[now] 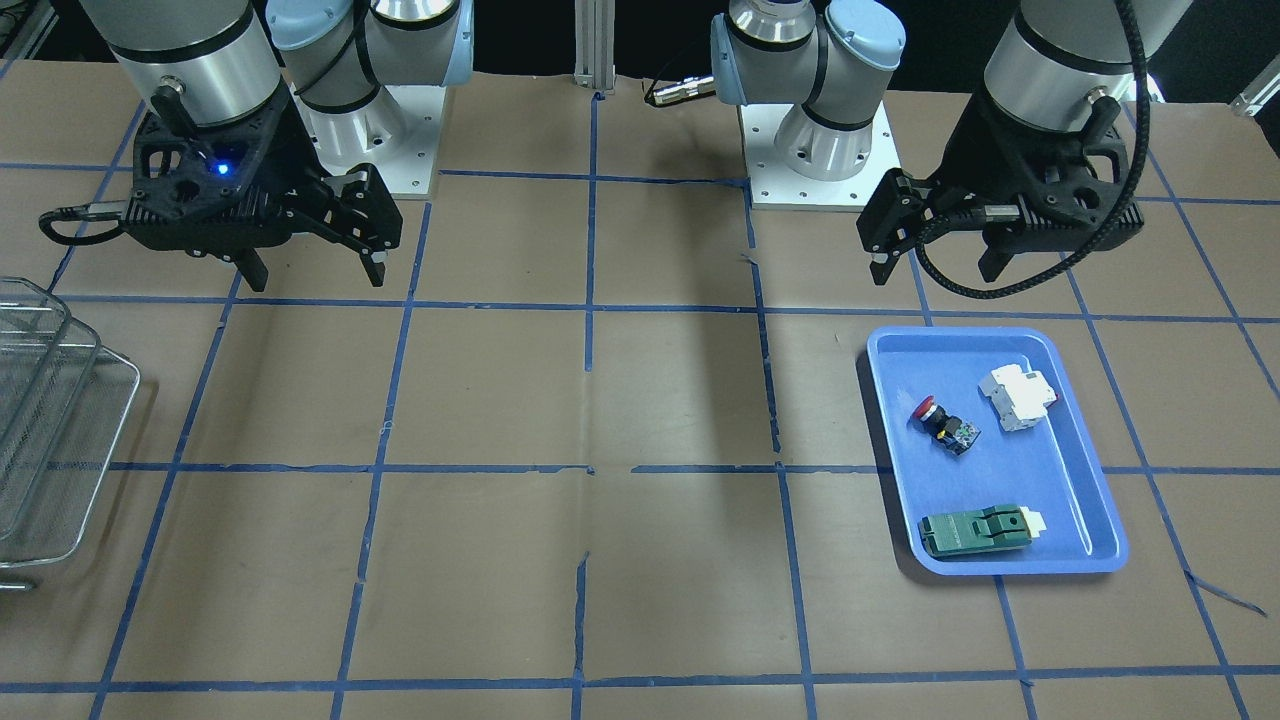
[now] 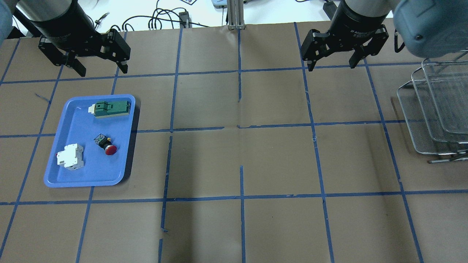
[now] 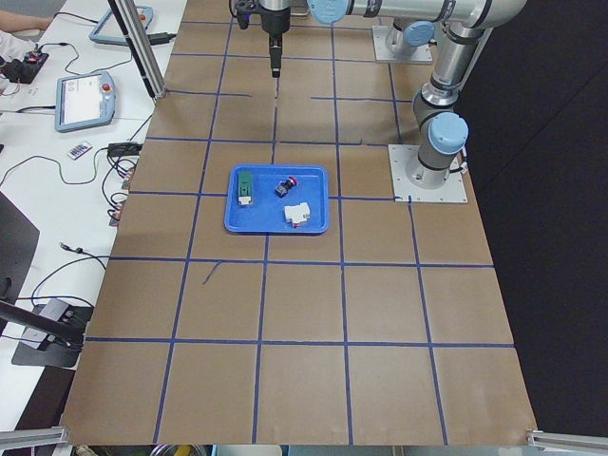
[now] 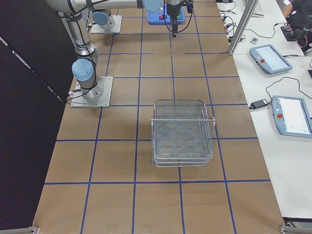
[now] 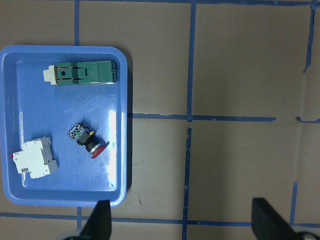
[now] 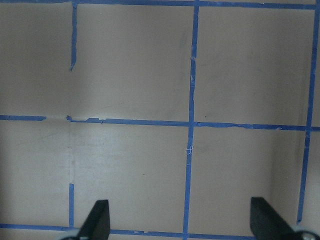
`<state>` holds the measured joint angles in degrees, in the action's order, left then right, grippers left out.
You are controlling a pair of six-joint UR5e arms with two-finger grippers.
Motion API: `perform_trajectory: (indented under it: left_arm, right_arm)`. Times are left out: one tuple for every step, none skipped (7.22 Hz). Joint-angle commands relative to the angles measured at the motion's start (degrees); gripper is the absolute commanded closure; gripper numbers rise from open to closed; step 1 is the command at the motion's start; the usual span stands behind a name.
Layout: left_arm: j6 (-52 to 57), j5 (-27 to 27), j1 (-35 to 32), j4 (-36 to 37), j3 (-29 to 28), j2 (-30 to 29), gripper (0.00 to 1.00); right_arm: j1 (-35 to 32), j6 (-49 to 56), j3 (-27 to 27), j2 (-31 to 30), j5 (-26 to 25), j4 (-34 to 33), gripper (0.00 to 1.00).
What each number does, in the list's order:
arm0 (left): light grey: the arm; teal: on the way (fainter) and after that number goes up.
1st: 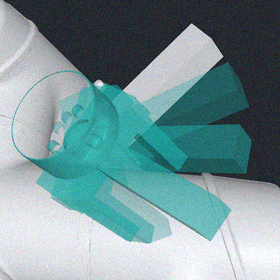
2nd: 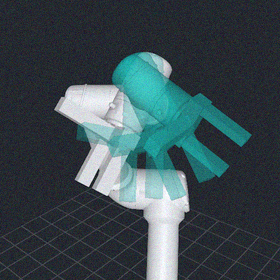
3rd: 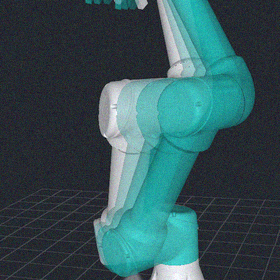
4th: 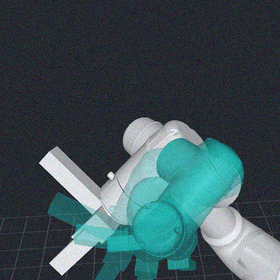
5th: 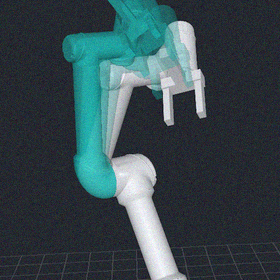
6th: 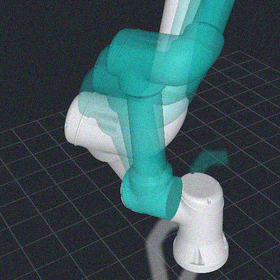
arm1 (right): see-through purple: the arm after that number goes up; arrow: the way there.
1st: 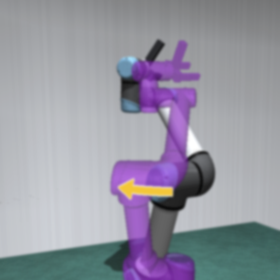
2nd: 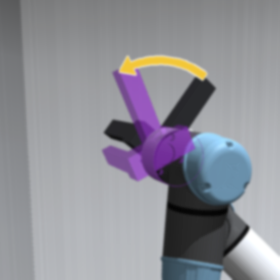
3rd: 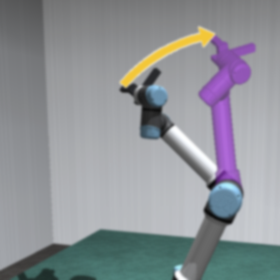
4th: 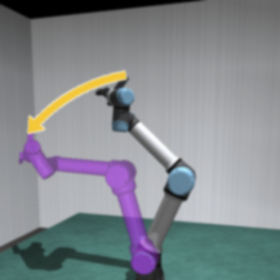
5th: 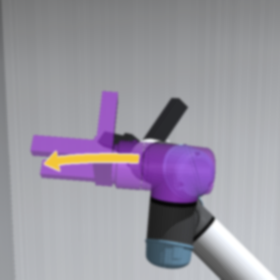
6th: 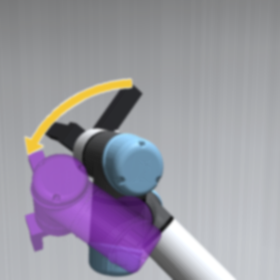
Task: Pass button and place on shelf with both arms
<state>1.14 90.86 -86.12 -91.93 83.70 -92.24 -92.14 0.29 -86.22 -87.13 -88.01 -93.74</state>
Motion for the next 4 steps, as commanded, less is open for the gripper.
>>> perform_trajectory:
  left_arm:
    - [0.00, 0.02, -0.10, -0.44, 0.06, 0.66, 0.00]
    - [0.00, -0.07, -0.10, -0.62, 0.14, 0.75, 0.00]
    - [0.00, -0.16, -0.10, -0.53, 0.14, 0.75, 0.00]
    - [0.00, -0.07, -0.10, -0.62, 0.14, 0.75, 0.00]
  right_arm:
    - [0.29, -0.20, -0.09, 0.12, 0.04, -0.04, 0.00]
    - [0.47, -0.20, -0.17, -0.06, -0.05, 0.14, 0.00]
    - [0.38, -0.11, -0.26, 0.11, -0.05, 0.05, 0.00]
    - [0.38, -0.11, -0.35, 0.29, 0.04, 0.05, 0.00]
